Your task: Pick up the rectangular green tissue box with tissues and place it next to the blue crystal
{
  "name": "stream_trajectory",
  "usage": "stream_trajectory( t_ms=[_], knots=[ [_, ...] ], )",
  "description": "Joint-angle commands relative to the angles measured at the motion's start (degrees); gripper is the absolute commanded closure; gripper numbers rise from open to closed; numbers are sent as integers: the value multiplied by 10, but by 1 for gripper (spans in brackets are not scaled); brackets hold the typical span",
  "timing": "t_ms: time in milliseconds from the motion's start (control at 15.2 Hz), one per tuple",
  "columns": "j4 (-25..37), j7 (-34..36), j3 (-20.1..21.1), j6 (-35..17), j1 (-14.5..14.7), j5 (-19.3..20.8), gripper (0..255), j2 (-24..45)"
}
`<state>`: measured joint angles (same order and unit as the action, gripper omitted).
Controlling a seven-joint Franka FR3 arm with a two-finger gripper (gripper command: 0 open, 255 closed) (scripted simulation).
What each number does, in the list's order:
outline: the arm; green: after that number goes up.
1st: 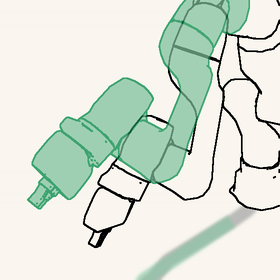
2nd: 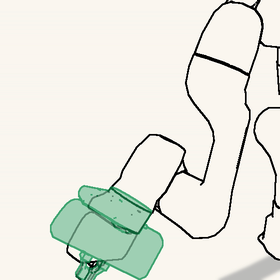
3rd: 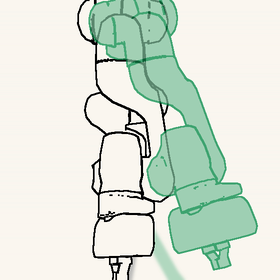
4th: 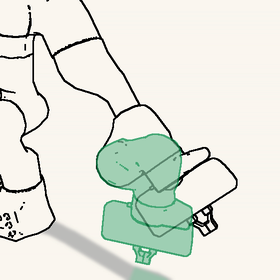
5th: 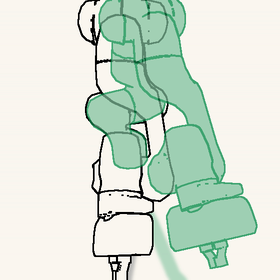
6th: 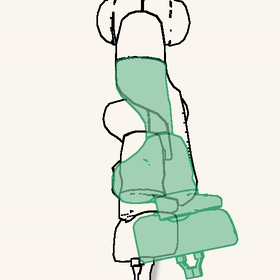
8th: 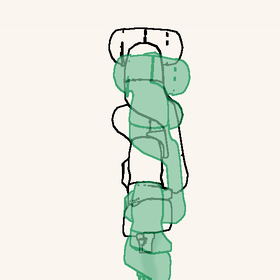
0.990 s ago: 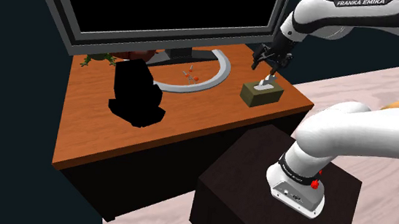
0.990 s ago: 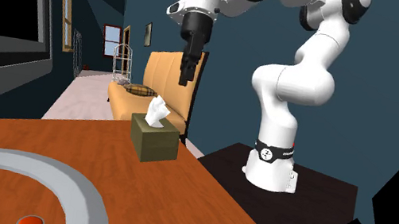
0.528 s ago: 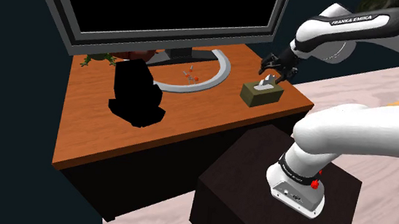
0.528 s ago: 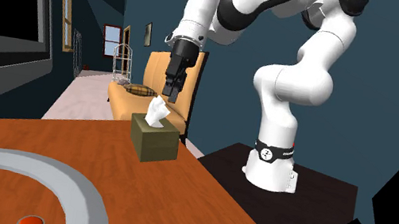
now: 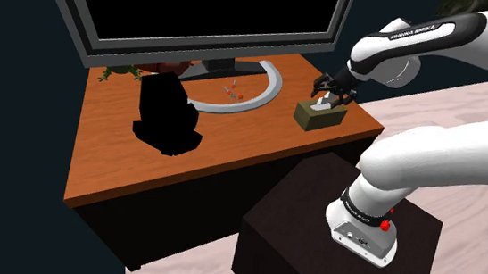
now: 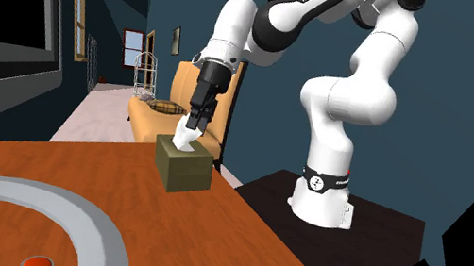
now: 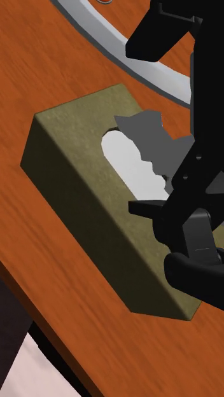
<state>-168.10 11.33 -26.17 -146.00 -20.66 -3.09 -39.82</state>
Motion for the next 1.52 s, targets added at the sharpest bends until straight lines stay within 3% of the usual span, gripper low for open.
stream_trajectory(
  t_ms=[0, 330, 396, 990, 1452],
  knots=[
    [-1, 0, -1, -5, 2, -1, 0, 3],
    [-1, 0, -1, -5, 2, -1, 0, 3],
    [-1, 0, -1, -5, 2, -1, 255, 3],
    [-1, 0, -1, -5, 2, -1, 255, 3],
    [30, 24, 25, 67, -13, 7, 255, -38]
  ],
)
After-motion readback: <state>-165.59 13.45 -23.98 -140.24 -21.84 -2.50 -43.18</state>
